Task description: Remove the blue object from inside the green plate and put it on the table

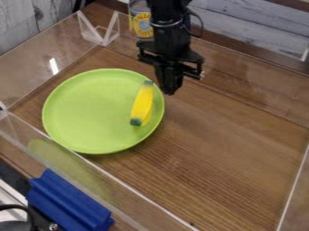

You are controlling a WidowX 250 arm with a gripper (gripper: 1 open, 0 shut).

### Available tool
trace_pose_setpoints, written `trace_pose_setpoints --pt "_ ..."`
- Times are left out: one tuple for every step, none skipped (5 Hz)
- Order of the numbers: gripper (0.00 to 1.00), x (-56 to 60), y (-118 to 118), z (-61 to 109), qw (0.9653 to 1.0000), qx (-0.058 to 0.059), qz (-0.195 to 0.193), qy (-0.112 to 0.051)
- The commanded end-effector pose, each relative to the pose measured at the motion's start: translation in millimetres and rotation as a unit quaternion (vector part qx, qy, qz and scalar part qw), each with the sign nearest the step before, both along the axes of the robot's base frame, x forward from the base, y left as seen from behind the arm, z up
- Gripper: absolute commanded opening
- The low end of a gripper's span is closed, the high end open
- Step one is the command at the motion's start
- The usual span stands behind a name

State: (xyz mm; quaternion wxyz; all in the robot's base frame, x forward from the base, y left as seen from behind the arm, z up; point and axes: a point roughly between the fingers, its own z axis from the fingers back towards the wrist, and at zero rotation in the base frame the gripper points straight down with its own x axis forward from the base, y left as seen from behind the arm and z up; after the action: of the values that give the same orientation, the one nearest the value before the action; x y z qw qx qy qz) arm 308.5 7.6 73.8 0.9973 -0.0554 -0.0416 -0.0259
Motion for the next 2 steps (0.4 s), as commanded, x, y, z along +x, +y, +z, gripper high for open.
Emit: trace_pose_setpoints --pt "0.0 -12.5 -13.2 18.4 0.9995 -0.002 -0.02 -0.024" --pt "0.0 -27.5 -24.3 17.3 0.9991 -0.006 -0.036 -0.02"
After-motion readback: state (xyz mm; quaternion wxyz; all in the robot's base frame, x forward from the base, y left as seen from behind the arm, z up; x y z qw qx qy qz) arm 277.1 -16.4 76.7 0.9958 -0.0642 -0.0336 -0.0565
